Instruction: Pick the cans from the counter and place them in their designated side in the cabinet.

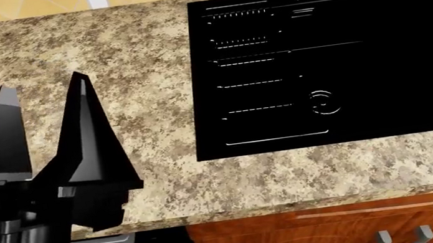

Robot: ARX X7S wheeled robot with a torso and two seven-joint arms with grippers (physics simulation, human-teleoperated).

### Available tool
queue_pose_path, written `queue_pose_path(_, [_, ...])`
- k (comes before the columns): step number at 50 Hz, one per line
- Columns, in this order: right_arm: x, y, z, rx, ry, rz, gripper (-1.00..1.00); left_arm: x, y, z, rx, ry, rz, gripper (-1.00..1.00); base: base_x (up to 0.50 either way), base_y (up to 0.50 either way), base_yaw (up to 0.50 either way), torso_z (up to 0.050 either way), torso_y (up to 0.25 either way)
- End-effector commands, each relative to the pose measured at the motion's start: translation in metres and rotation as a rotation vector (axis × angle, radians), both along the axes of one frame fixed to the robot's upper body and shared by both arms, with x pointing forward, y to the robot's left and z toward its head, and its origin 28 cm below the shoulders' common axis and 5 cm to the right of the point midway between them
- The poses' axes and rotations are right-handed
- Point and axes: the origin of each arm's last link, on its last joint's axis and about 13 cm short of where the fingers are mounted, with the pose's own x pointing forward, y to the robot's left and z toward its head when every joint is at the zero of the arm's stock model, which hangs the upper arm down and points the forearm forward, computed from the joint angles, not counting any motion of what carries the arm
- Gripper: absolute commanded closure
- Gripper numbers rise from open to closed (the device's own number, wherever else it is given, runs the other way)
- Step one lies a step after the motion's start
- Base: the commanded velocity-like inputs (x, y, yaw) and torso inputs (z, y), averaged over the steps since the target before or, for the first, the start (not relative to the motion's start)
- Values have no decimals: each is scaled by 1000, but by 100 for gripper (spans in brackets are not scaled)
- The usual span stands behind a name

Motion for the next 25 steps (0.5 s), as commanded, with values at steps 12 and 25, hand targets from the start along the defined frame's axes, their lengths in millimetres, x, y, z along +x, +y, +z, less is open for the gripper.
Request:
queue_pose_path(12, [-2,1,-1,133,87,-155,-100,5,-7,-3,22,26,-26,-100,0,0,0,0,0])
queue_pose_path(25, [-179,-65,-96,138,91,-170,-100,5,-8,-2,28,25,-33,-100,0,0,0,0,0])
